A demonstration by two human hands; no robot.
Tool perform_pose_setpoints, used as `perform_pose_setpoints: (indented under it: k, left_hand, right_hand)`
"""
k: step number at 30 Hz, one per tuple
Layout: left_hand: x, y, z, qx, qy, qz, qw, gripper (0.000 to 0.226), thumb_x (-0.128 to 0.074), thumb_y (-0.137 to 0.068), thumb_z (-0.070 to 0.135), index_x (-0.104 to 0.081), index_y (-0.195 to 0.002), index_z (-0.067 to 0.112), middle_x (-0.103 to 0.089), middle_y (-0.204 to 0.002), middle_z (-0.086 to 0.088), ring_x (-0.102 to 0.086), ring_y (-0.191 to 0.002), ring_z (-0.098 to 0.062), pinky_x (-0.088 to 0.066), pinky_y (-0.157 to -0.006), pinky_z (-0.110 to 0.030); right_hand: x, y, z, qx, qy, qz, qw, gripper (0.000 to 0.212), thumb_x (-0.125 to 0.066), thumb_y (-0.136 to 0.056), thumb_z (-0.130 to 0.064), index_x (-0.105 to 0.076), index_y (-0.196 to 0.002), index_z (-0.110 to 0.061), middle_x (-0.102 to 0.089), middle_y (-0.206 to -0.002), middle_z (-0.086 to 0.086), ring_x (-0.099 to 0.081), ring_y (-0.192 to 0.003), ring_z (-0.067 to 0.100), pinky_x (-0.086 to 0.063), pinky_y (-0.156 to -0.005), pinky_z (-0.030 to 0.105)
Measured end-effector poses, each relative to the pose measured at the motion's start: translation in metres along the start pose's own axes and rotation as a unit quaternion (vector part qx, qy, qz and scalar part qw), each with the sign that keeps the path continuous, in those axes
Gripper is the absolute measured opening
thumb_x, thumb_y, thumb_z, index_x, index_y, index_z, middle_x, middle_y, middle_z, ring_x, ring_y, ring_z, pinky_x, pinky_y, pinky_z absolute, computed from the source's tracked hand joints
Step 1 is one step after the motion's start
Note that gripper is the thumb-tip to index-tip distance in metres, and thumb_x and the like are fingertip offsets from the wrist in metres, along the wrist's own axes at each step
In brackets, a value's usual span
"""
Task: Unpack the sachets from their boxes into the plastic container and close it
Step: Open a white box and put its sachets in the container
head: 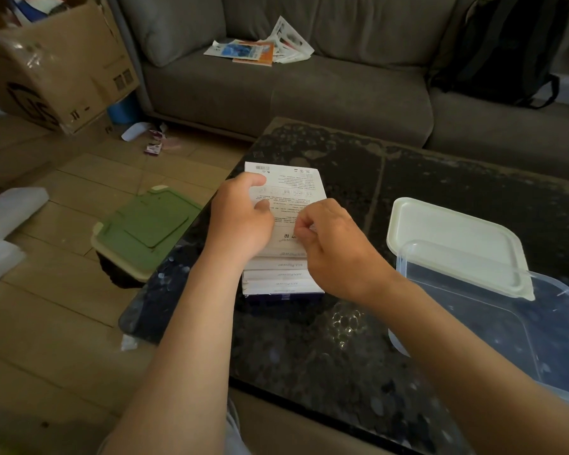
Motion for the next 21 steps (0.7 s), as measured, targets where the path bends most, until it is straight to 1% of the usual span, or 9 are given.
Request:
perform_pose_setpoints:
  k: [4,8,10,12,14,16,18,19,21]
  left_hand:
    - [0.0,0.001,0.0,-0.001,0.001,-0.003,1.0,0.041,-0.057,-0.103,0.007,-0.06,-0.141,0.02,-0.054,-0.149,-0.004,-0.054,-0.135,-0.023,-0.049,-0.111,-0.043]
    - [0.0,0.001,0.0,0.003,0.004,-0.008,1.0,0.041,-0.057,-0.103,0.008,-0.059,-0.141,0.022,-0.054,-0.149,-0.003,-0.054,-0.134,-0.023,-0.05,-0.11,-0.045]
    - [0.0,0.002,0.0,0.004,0.002,-0.008,1.0,0.041,-0.056,-0.104,0.008,-0.059,-0.142,0.021,-0.053,-0.15,-0.003,-0.054,-0.134,-0.023,-0.05,-0.11,-0.044]
    - [0.0,0.002,0.001,0.003,0.002,-0.008,1.0,0.041,-0.056,-0.104,0.007,-0.059,-0.142,0.019,-0.053,-0.15,-0.003,-0.053,-0.135,-0.022,-0.048,-0.11,-0.038]
    - [0.0,0.003,0.002,0.004,0.004,-0.005,1.0,0.041,-0.055,-0.104,0.006,-0.06,-0.142,0.019,-0.054,-0.149,-0.003,-0.053,-0.134,-0.021,-0.048,-0.107,-0.033]
    - [0.001,0.003,0.003,0.008,0.014,0.001,1.0,0.04,-0.055,-0.103,0.006,-0.061,-0.141,0.019,-0.056,-0.148,-0.002,-0.054,-0.133,-0.02,-0.048,-0.107,-0.034]
    - [0.002,0.002,0.004,0.017,0.04,0.01,0.999,0.039,-0.055,-0.102,0.004,-0.064,-0.137,0.021,-0.058,-0.146,-0.001,-0.056,-0.131,-0.02,-0.051,-0.108,-0.039]
    - [0.003,0.003,0.005,0.021,0.055,0.016,0.998,0.038,-0.054,-0.102,0.003,-0.065,-0.133,0.022,-0.059,-0.144,0.0,-0.057,-0.13,-0.02,-0.053,-0.106,-0.04]
    - [0.005,0.003,0.009,0.028,0.092,0.024,0.995,0.038,-0.052,-0.103,0.001,-0.067,-0.128,0.025,-0.061,-0.142,0.001,-0.059,-0.127,-0.019,-0.058,-0.091,-0.031]
  right_hand:
    - [0.006,0.01,0.001,0.023,-0.037,-0.038,0.998,0.009,-0.05,-0.103,-0.016,-0.052,-0.095,-0.019,-0.05,-0.124,-0.003,-0.047,-0.107,0.008,-0.05,-0.088,0.018]
    - [0.01,0.02,0.003,0.051,-0.032,-0.075,0.995,0.006,-0.051,-0.102,-0.014,-0.053,-0.097,-0.017,-0.046,-0.137,-0.003,-0.034,-0.106,-0.004,-0.043,-0.083,0.004]
    - [0.01,0.024,0.005,0.054,-0.033,-0.09,0.994,0.007,-0.052,-0.102,-0.015,-0.053,-0.096,-0.019,-0.041,-0.145,-0.007,-0.024,-0.113,-0.012,-0.038,-0.087,0.002]
    - [0.009,0.027,0.006,0.056,-0.039,-0.1,0.993,0.008,-0.052,-0.102,-0.016,-0.053,-0.096,-0.021,-0.037,-0.149,-0.009,-0.019,-0.12,-0.012,-0.033,-0.089,-0.001]
    - [0.009,0.028,0.007,0.058,-0.048,-0.098,0.992,0.007,-0.052,-0.102,-0.016,-0.054,-0.097,-0.02,-0.038,-0.149,-0.01,-0.022,-0.125,-0.011,-0.033,-0.093,0.0]
    - [0.01,0.029,0.009,0.057,-0.07,-0.09,0.992,0.006,-0.053,-0.102,-0.016,-0.054,-0.098,-0.02,-0.04,-0.149,-0.01,-0.027,-0.134,-0.003,-0.038,-0.103,0.01]
    - [0.011,0.029,0.011,0.053,-0.101,-0.082,0.99,0.006,-0.054,-0.101,-0.016,-0.056,-0.096,-0.019,-0.043,-0.148,-0.009,-0.032,-0.139,0.004,-0.042,-0.106,0.022]
    - [0.012,0.029,0.012,0.051,-0.116,-0.075,0.989,0.009,-0.054,-0.101,-0.015,-0.057,-0.094,-0.02,-0.045,-0.147,-0.009,-0.033,-0.14,0.004,-0.041,-0.106,0.023]
    - [0.016,0.03,0.013,0.047,-0.154,-0.062,0.985,0.016,-0.053,-0.101,-0.014,-0.056,-0.089,-0.024,-0.048,-0.146,-0.008,-0.033,-0.141,0.003,-0.036,-0.107,0.019]
Point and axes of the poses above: each hand's wrist, its own y-axis away from the middle knuckle, its own x-axis out of the back of the hand, z = x × y, the point moved 2 cm from there along -y, towards the middle knuckle
